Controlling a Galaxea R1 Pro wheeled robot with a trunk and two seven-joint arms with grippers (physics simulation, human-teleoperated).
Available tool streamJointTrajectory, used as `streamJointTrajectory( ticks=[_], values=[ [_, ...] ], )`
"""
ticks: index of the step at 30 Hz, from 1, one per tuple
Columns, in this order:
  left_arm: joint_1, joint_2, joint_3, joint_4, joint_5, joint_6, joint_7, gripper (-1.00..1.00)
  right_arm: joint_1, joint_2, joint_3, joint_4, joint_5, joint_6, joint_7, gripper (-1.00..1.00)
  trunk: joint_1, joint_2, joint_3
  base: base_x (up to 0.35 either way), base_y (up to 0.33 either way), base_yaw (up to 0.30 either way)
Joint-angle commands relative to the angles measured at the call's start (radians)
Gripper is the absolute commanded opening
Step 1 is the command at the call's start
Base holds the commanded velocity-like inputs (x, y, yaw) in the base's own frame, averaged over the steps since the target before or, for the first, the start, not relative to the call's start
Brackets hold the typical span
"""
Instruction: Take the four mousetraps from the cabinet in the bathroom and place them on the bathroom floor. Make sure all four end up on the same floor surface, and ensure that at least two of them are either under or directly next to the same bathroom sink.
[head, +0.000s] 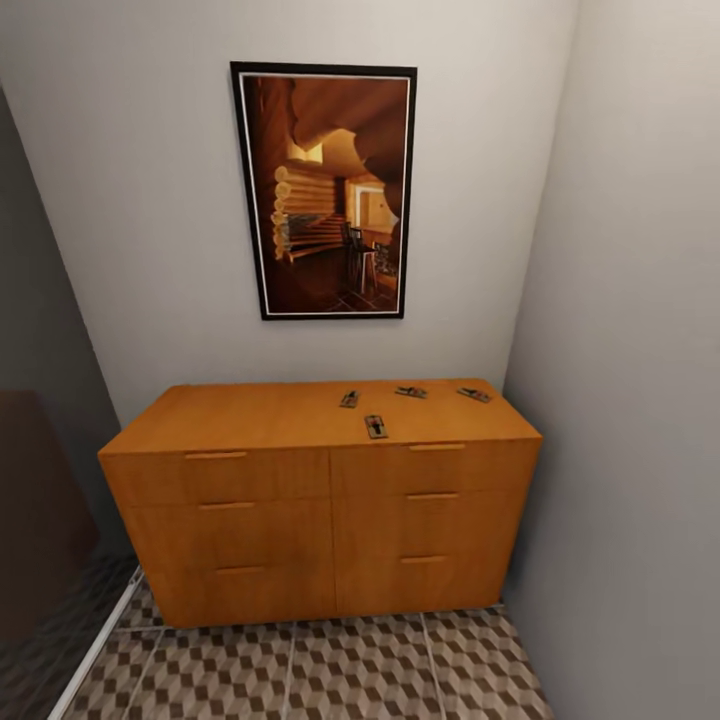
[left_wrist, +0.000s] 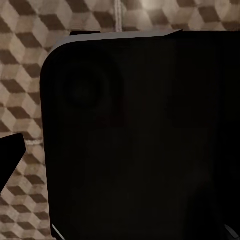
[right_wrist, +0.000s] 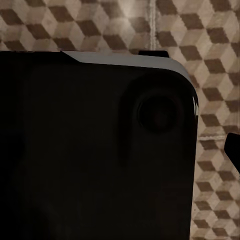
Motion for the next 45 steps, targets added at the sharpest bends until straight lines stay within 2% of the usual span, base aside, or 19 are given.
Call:
streamJointTrajectory(
  ticks=[1, 14, 27, 45],
  values=[
    [0.0, 0.0, 0.0, 0.0, 0.0, -0.003, 0.0, 1.0, 0.0, 0.0, 0.0, 0.0, 0.0, -0.002, -0.001, 1.0, 0.0, 0.0, -0.001, 0.183, 0.0, 0.0],
    [0.0, -0.002, 0.0, 0.0, 0.0, -0.003, 0.0, 1.0, 0.0, 0.0, 0.0, 0.0, 0.0, -0.002, -0.001, 1.0, 0.0, 0.0, -0.001, 0.173, 0.0, 0.029],
    [0.0, 0.0, 0.0, 0.0, 0.0, -0.003, 0.0, 1.0, 0.0, 0.0, 0.0, 0.0, 0.0, -0.002, -0.001, 1.0, 0.0, 0.0, -0.001, 0.013, 0.0, 0.134],
    [0.0, 0.0, 0.0, 0.0, 0.0, -0.003, 0.0, 1.0, 0.0, -0.001, 0.0, 0.0, 0.0, -0.002, -0.001, 1.0, 0.0, 0.0, -0.001, 0.0, 0.0, 0.014]
  ],
)
